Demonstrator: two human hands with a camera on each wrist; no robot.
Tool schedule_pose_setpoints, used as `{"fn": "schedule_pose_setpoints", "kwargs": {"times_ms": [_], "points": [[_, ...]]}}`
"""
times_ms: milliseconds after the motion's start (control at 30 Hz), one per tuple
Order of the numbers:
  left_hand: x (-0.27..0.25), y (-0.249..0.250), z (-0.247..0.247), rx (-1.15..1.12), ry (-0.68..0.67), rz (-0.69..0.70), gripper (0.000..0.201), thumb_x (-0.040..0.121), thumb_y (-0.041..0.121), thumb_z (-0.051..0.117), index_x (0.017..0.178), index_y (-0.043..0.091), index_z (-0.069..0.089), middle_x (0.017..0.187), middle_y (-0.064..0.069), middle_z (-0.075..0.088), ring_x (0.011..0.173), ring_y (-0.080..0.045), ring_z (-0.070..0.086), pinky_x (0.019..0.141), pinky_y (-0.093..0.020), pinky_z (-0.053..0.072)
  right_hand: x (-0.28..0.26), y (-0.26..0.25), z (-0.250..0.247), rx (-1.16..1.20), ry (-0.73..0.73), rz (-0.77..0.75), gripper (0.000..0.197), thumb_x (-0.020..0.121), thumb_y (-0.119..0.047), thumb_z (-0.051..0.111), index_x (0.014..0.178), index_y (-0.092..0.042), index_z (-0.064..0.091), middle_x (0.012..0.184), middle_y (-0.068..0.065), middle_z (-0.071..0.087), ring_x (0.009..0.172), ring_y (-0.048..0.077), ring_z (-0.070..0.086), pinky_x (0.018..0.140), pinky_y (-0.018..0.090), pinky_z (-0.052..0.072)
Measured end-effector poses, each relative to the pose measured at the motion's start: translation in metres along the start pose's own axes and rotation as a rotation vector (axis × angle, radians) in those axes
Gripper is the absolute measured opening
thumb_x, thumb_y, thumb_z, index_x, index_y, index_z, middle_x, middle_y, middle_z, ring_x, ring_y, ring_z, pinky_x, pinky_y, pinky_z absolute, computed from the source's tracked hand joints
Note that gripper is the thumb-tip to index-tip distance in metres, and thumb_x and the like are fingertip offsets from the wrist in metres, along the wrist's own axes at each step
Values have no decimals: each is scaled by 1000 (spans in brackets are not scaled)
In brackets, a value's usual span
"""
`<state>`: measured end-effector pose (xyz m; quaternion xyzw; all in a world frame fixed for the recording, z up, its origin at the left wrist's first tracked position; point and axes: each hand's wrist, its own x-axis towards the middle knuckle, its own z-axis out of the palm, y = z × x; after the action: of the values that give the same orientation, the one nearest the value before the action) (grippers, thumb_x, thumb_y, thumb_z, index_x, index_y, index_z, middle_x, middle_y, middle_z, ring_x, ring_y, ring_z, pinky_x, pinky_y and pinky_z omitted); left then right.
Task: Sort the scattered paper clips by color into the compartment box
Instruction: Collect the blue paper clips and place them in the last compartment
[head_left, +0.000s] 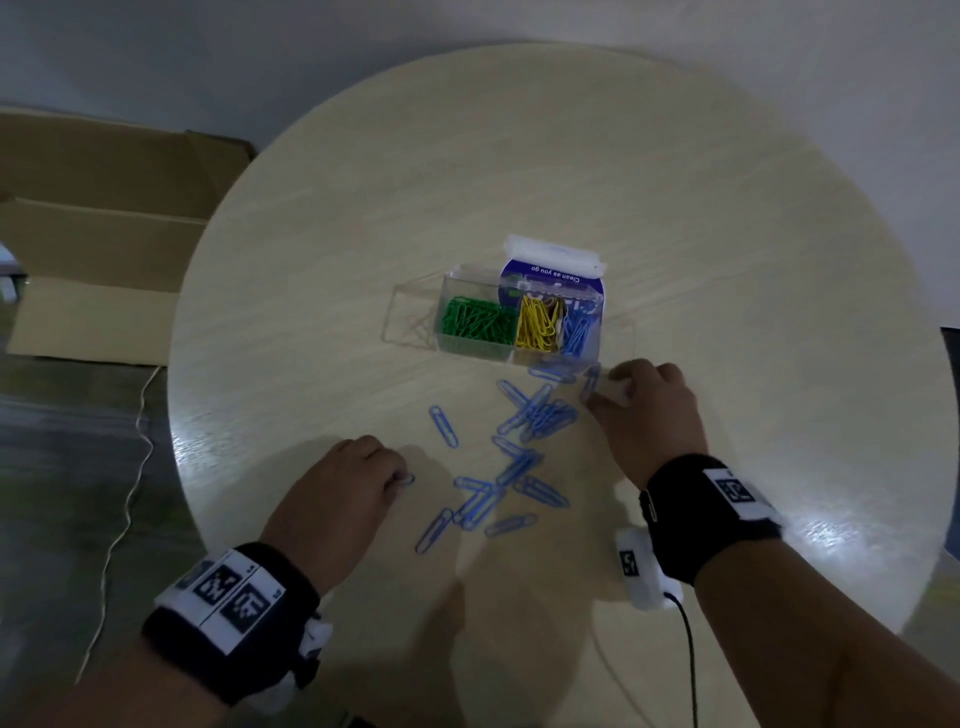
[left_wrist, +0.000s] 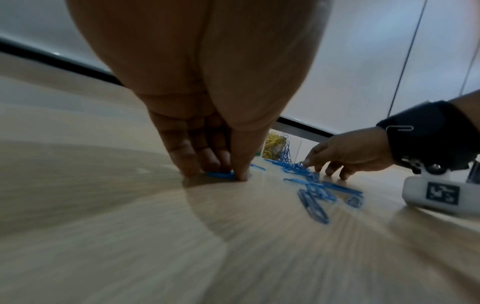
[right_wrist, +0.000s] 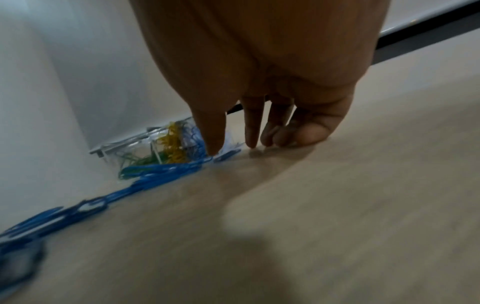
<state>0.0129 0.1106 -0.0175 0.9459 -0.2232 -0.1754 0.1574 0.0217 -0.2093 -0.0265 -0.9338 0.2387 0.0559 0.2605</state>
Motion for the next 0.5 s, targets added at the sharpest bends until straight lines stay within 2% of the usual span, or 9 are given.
{"fn": "schedule_pose_setpoints", "kwargs": {"times_ms": [33,100,200,300,400,500], "points": [[1,1,1,-9,2,-18,4,86,24,59,86,21,62,86,1,56,82,-24,55,73,-38,49,-1,-2,3,-21,2,-4,29,77,-36,66,101,-20,64,100,14,55,90,40,56,83,41,48],[5,2,2,-37,-20,-75,10,81,15,69,84,21,61,84,0,56,82,-26,56,74,-40,49,0,-3,5,-26,9,6,19,81,-30,60,96,-18,65,100,18,55,90,44,56,82,42,47],[8,7,-1,-115,-45,-124,13,79,11,69,85,20,62,83,-1,64,83,-27,61,75,-38,48,-2,-2,0,-25,-66,74,13,78,-24,60,88,-19,66,102,16,56,94,41,57,87,39,45],[-1,18,2,-215,27,-138,13,79,13,71,88,21,66,83,2,68,81,-20,64,75,-33,51,-17,-1,-6,-58,-145,55,7,73,-23,64,80,-19,65,95,14,58,89,37,59,82,35,46],[-16,31,9,-256,79,-113,14,79,28,65,92,24,68,84,6,68,81,-17,65,75,-32,51,-49,-9,-3,-115,-231,-63,8,71,-20,64,75,-14,67,85,14,59,83,36,60,72,34,46],[-29,40,18,-107,26,-21,28,80,44,55,99,26,64,89,5,61,84,-20,60,70,-34,53,-80,-21,6,-182,-262,-247,23,68,-32,60,77,-12,65,81,12,57,78,36,59,69,37,47]]}}
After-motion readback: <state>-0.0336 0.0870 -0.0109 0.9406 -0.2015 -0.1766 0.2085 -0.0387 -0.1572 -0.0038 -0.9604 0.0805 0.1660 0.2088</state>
